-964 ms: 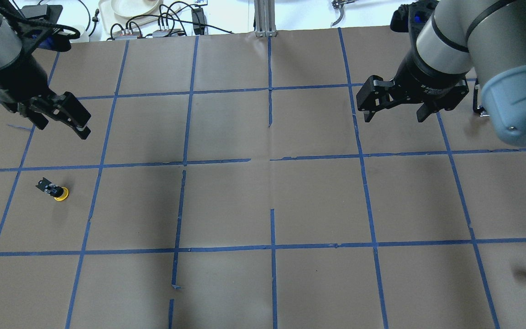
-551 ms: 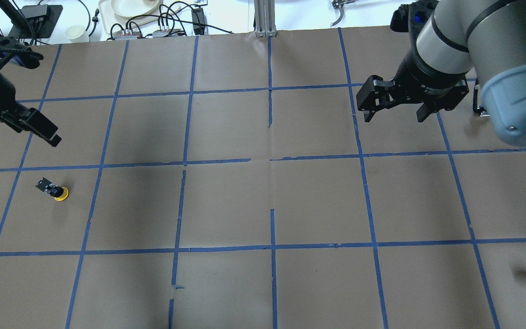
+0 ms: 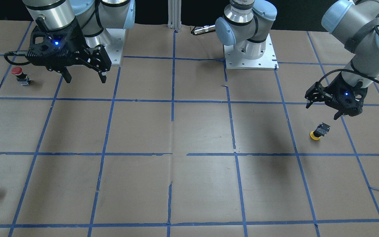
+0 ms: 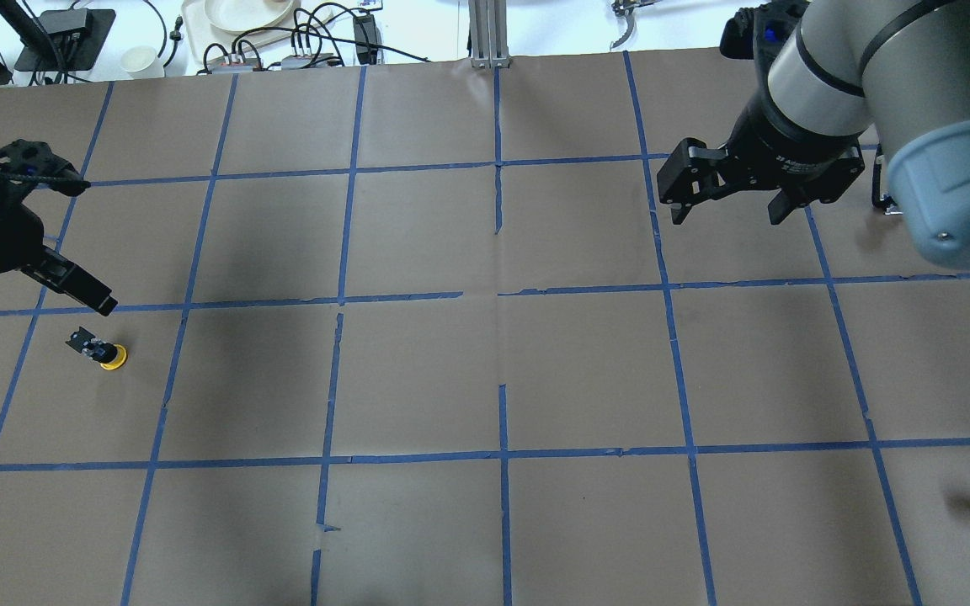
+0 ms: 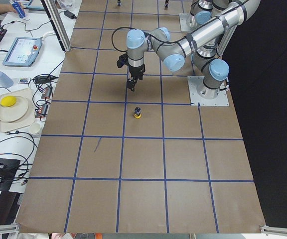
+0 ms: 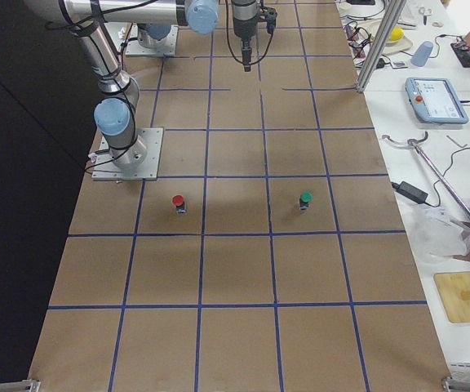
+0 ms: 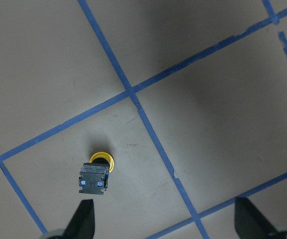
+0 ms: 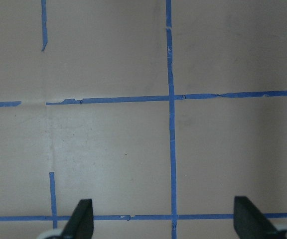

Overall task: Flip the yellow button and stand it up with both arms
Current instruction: 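Lower the open left gripper down over the yellow button's black body, then close the left gripper on the button's black body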

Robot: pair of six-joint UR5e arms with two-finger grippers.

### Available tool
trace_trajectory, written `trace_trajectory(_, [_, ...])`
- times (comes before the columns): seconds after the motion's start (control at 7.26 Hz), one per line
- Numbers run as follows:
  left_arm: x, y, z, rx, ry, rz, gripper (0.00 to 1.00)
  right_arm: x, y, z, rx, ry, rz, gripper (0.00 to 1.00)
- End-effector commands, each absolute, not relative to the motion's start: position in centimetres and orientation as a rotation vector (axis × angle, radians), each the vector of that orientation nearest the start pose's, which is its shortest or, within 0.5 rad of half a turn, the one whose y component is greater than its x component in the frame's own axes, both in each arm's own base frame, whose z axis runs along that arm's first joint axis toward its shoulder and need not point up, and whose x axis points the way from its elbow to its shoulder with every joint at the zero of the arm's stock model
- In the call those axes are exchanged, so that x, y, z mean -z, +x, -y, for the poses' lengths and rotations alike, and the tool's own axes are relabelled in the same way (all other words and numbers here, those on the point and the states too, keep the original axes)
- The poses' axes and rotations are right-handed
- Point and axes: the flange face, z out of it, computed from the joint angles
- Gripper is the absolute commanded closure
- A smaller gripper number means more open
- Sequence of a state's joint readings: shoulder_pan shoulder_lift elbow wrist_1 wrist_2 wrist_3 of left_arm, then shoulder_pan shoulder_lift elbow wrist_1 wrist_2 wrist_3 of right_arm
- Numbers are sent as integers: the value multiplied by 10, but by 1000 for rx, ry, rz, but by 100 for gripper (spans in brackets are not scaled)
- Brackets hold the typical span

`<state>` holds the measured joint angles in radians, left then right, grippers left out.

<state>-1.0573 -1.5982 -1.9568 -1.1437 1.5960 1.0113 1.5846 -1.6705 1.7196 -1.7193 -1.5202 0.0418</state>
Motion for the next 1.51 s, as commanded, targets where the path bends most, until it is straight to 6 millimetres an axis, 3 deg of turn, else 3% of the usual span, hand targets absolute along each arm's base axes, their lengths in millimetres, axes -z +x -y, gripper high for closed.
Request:
trace_trajectory(0.0, [-290, 165, 469, -29, 779, -3039, 0, -477, 145, 456, 149, 39, -3084, 0])
trace_trajectory(0.41, [-248, 185, 495, 95, 929, -3001, 0, -476, 145, 456, 149, 39, -3084, 0])
trace_trajectory(0.69, [-237, 187, 490, 27, 1020, -2960, 0, -474, 145, 456, 142, 39, -3085, 0])
trace_trajectory(0.83, [-221, 189, 490, -22, 1045, -2970, 0, -474, 145, 456, 142, 39, -3085, 0])
trace_trajectory(1.1, [-206, 211, 480, -117, 995, -2982, 2, -474, 145, 456, 142, 39, -3085, 0])
trace_trajectory(1.24, [-208, 210, 481, -121, 981, -2978, 29, -474, 145, 456, 142, 39, -3085, 0])
trace_trajectory(1.38, [-205, 204, 481, -130, 984, -2987, 41, -474, 145, 456, 142, 39, -3085, 0])
